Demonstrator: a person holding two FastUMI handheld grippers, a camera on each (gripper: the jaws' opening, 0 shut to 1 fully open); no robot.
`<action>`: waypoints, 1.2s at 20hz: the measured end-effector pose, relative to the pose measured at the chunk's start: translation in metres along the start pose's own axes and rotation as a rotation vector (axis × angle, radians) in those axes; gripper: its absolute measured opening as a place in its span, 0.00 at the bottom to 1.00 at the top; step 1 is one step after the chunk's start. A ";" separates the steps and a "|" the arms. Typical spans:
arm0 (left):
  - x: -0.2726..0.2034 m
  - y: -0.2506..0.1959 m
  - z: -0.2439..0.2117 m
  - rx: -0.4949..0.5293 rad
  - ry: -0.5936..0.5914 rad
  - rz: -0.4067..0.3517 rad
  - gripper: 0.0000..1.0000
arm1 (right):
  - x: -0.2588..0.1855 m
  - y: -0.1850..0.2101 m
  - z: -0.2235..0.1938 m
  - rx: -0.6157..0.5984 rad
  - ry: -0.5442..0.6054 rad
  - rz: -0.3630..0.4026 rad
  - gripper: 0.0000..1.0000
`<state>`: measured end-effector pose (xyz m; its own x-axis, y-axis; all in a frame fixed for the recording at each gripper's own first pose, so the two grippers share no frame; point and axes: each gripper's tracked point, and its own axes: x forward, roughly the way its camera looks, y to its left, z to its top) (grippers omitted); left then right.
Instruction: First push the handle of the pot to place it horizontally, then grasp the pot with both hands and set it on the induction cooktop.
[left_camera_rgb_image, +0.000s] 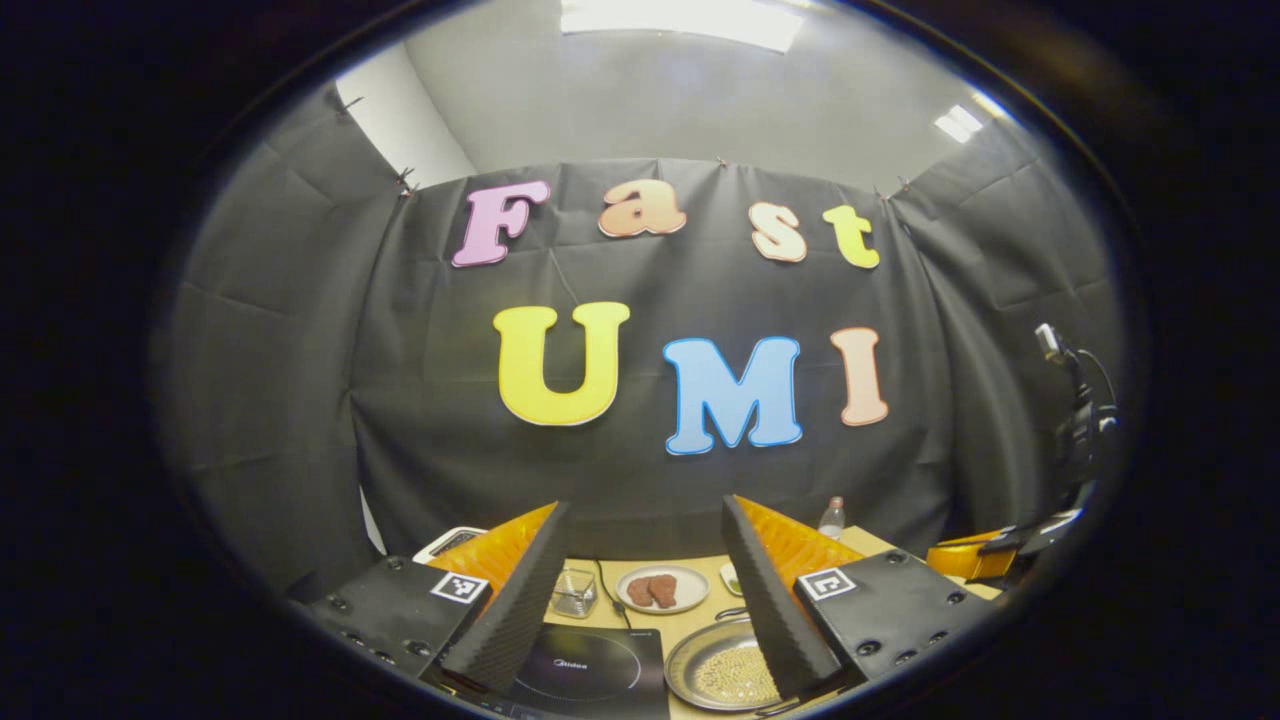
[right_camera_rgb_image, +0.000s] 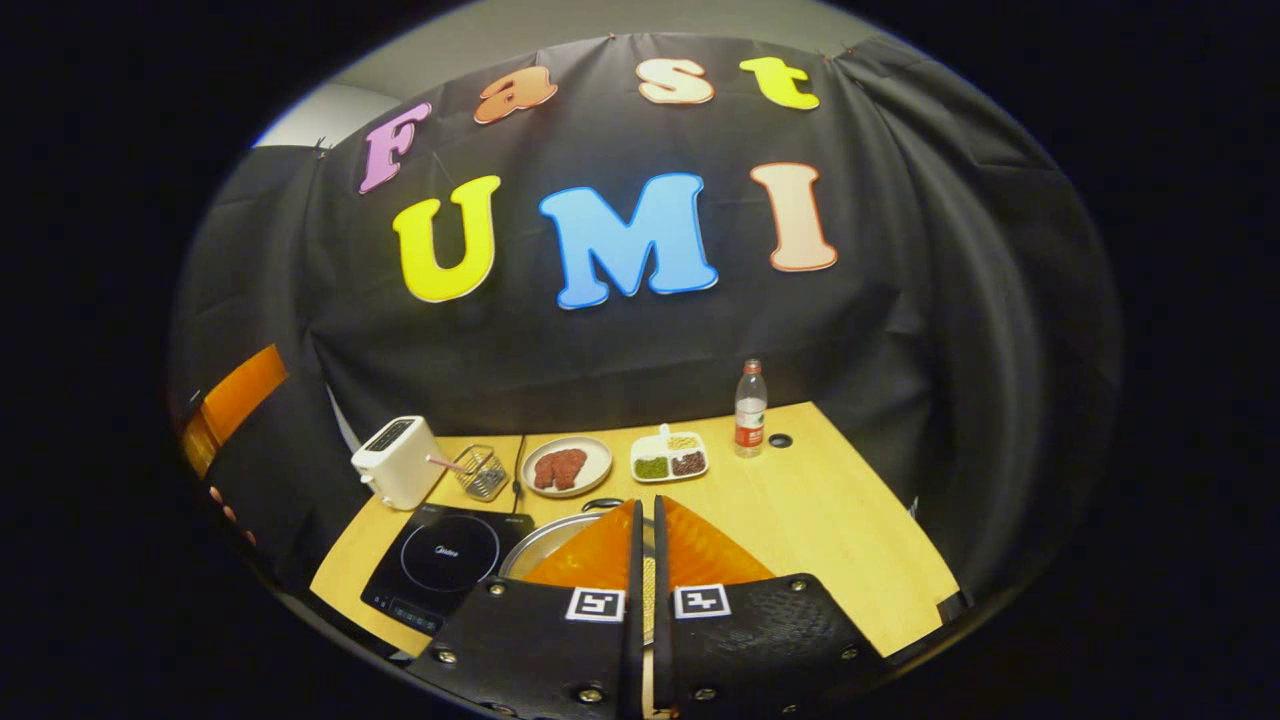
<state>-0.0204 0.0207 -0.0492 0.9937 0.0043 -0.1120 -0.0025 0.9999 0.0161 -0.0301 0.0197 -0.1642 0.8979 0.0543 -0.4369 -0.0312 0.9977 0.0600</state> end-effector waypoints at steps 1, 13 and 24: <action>-0.001 0.002 0.000 -0.001 0.002 0.003 0.94 | 0.002 0.004 -0.006 0.002 0.025 0.018 0.04; -0.016 0.037 -0.006 -0.014 0.012 0.054 0.99 | 0.018 0.058 -0.122 0.038 0.401 0.195 0.04; -0.030 0.067 -0.022 0.000 0.060 0.105 0.99 | 0.035 0.098 -0.216 0.092 0.666 0.299 0.04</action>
<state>-0.0525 0.0880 -0.0664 0.9795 0.1096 -0.1692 -0.1058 0.9939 0.0314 -0.0968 0.1277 -0.3677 0.3987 0.3660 -0.8409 -0.1701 0.9305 0.3244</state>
